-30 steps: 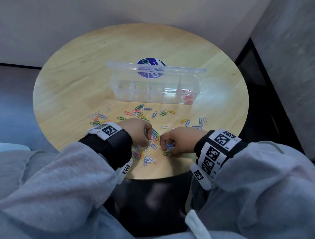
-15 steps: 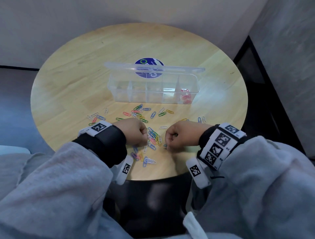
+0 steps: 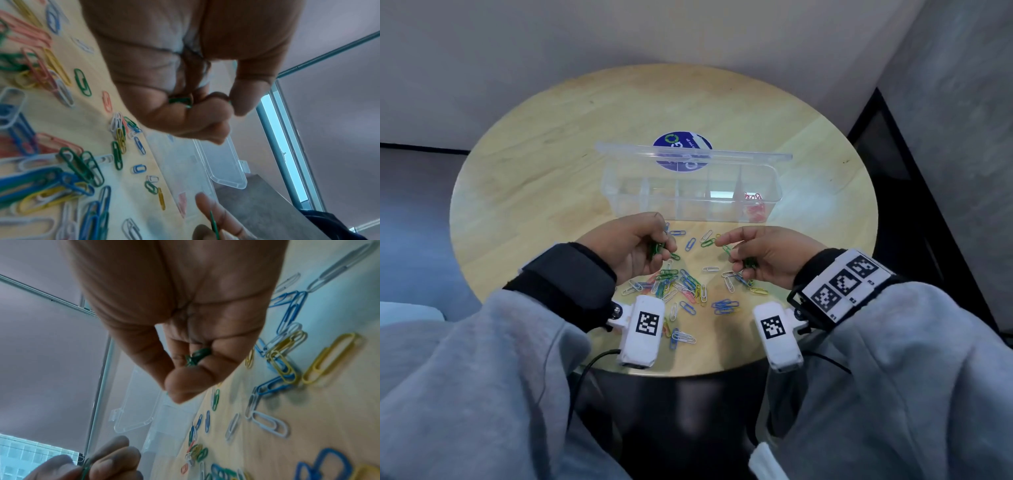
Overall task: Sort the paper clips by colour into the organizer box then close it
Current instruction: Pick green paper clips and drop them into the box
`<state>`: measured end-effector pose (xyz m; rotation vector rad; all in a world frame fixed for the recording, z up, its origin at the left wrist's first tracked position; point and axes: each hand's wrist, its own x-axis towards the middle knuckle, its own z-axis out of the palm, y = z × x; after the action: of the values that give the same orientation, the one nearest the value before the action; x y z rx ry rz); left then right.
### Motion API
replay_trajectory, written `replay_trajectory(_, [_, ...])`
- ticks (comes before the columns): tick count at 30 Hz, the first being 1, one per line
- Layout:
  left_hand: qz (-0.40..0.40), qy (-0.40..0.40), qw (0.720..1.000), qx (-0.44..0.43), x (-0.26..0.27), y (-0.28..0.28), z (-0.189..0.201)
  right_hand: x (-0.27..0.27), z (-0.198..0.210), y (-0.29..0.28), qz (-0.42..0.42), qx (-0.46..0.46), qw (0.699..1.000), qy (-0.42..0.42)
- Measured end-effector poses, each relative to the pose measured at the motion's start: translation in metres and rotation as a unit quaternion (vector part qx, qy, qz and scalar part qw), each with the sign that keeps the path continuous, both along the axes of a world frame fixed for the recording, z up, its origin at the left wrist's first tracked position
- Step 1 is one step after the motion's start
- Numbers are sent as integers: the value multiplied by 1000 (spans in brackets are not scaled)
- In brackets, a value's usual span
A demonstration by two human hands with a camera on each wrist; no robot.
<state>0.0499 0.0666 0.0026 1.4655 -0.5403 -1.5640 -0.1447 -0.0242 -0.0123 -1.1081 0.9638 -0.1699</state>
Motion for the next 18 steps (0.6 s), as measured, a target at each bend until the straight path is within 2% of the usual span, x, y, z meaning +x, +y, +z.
replay_trajectory(6, [15,-1,999,31,1,-1,-1,6,1,3,-40,9,999,22])
replay_trajectory(8, [5,-33,999,34,-1,-2,-1,11,2,4,-52,10,998,30])
replay_trajectory(10, [-34,-117,992,41,-3,-5,-3,15,3,2,-41,-12,996,72])
replay_trajectory(12, [-118,-252,960,38,-5,-6,-5,17,3,-1,35,-115,979,163])
replay_trajectory(14, [-203,-378,903,33,-11,-5,-7,17,3,-6,162,-269,912,265])
replay_trajectory(15, [-228,-427,874,36,-14,-4,-9,17,3,-8,198,-322,880,288])
replay_trajectory(16, [-244,-463,851,42,-17,-4,-10,17,4,-10,212,-348,863,297])
replay_trajectory(18, [-268,-510,816,50,-25,-6,-12,21,3,-14,215,-372,852,299])
